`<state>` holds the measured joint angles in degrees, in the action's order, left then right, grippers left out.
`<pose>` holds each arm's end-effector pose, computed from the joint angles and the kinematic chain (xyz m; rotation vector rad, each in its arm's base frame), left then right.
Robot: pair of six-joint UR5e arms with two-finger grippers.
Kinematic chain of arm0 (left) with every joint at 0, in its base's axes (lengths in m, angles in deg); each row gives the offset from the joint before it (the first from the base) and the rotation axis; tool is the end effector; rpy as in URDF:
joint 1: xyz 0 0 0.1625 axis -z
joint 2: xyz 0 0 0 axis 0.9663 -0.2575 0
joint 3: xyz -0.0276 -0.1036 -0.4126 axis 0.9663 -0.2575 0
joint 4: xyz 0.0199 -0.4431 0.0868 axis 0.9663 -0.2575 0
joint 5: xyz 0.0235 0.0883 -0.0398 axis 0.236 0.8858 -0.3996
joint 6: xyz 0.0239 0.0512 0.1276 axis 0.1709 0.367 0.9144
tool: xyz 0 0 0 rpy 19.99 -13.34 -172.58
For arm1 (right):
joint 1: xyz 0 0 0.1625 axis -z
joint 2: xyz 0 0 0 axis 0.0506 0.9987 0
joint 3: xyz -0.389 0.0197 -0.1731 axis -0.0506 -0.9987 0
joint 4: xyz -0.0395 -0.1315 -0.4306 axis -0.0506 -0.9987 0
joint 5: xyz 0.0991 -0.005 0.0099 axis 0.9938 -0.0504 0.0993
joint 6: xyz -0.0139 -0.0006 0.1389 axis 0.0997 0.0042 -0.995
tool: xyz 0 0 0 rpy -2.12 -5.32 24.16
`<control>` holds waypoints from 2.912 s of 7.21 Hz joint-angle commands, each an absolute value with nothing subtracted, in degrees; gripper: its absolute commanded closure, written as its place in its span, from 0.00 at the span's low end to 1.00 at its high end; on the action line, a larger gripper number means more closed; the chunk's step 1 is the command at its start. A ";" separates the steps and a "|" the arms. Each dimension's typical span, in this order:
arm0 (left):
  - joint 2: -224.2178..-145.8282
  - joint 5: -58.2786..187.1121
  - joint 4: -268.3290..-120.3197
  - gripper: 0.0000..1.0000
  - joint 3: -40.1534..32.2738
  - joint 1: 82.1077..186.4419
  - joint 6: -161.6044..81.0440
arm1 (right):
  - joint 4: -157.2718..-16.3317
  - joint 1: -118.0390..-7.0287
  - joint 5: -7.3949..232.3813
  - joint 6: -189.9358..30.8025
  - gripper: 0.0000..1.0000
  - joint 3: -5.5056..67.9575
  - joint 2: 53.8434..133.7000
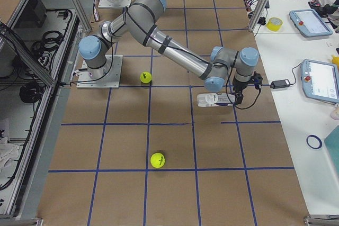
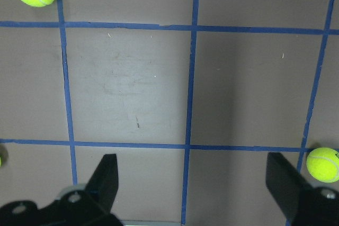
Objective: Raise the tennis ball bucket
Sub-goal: 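Close the right gripper on the tube rim and lift it, then carry the tube toward the table center with the right gripper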
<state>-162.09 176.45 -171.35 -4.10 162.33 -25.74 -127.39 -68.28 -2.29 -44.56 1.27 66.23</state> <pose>-0.1077 -0.5094 0.4634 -0.0804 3.1321 0.0301 -0.2304 -0.8125 0.1696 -0.1663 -3.0623 0.1483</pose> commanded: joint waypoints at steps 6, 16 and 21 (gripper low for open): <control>-161.39 176.83 -171.21 0.00 -3.76 159.11 -25.73 | -127.48 -67.59 -0.97 -32.41 0.08 2.13 64.92; -160.25 176.92 -171.47 0.00 -4.20 157.25 -25.81 | -126.33 -90.74 2.28 -23.44 0.70 11.67 77.75; -159.10 176.83 -170.43 0.00 -5.09 156.91 -25.81 | -131.51 -115.42 1.68 -13.75 0.84 16.19 81.61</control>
<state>-159.54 176.87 -171.06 -5.62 157.05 -25.80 -130.02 -107.46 2.43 -13.81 16.08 80.41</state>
